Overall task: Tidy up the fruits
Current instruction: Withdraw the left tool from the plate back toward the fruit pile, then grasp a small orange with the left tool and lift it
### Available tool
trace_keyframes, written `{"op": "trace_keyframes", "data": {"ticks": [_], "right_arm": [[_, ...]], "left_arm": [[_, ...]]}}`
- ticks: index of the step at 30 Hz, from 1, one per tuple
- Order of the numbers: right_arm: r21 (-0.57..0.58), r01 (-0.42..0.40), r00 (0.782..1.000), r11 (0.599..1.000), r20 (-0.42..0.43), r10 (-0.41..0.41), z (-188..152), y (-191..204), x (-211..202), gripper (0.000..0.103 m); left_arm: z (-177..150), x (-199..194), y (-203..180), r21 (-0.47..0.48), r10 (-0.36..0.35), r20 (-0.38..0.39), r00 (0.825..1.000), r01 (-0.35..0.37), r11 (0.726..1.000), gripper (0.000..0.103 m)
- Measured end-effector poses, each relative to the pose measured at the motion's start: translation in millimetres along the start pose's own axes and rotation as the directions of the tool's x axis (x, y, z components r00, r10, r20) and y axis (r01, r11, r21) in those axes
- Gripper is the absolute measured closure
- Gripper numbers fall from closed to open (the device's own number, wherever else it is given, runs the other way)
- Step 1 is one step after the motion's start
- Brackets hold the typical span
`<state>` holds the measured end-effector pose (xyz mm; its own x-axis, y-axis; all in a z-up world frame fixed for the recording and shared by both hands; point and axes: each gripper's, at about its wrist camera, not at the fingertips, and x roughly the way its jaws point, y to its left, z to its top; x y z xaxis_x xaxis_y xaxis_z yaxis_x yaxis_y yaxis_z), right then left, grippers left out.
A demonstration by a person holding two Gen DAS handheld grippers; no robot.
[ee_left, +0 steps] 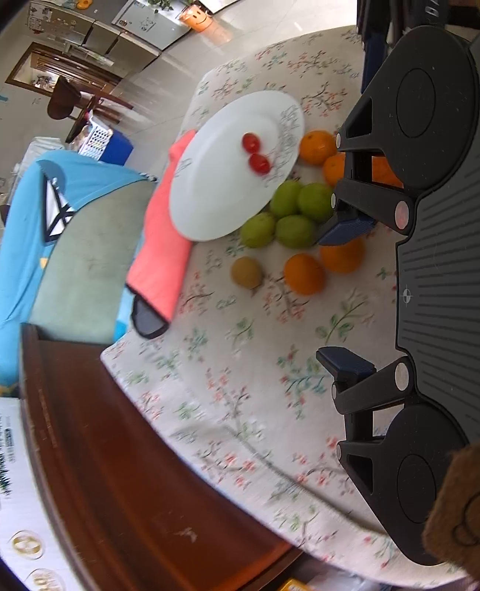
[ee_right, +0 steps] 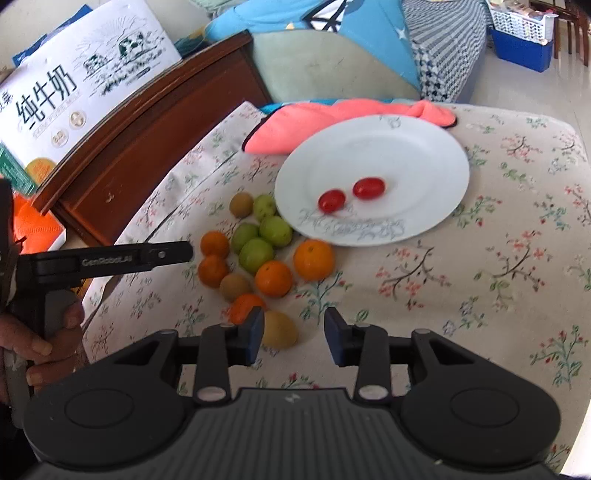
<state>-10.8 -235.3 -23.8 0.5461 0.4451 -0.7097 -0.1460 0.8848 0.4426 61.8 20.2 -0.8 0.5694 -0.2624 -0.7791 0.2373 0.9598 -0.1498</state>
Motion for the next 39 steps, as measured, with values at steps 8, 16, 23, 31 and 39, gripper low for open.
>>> {"op": "trace_keyframes", "data": {"ticks": [8,16,23,31,39], "right_arm": [[-0.093,0.016,0.999,0.995,-0.039,-0.02,-7,13,13,0.057],[-0.153,0.04,0.998,0.987,-0.045,-0.047,-8,21,22,0.053],[-0.214,0.081,0.995,0.974,-0.035,-0.091,-10,27,30,0.054],[-0.244,0.09,0.995,0.966,-0.027,-0.1,-10,30,35,0.059],[-0.251,0.1,0.994,0.963,-0.02,-0.109,-10,30,35,0.076]], "left_arm": [[-3,14,-6,-0.025,-0.011,-0.042,0.999,0.01,1.0,0.043],[-3,24,-13,-0.029,0.0,-0.057,0.998,-0.002,1.0,0.043],[-2,30,-16,-0.039,0.018,-0.063,0.998,-0.021,0.999,0.046],[-2,33,-20,-0.04,0.029,-0.058,0.998,-0.031,0.999,0.047],[-1,36,-27,-0.03,0.023,-0.048,0.999,-0.025,0.999,0.059]]}}
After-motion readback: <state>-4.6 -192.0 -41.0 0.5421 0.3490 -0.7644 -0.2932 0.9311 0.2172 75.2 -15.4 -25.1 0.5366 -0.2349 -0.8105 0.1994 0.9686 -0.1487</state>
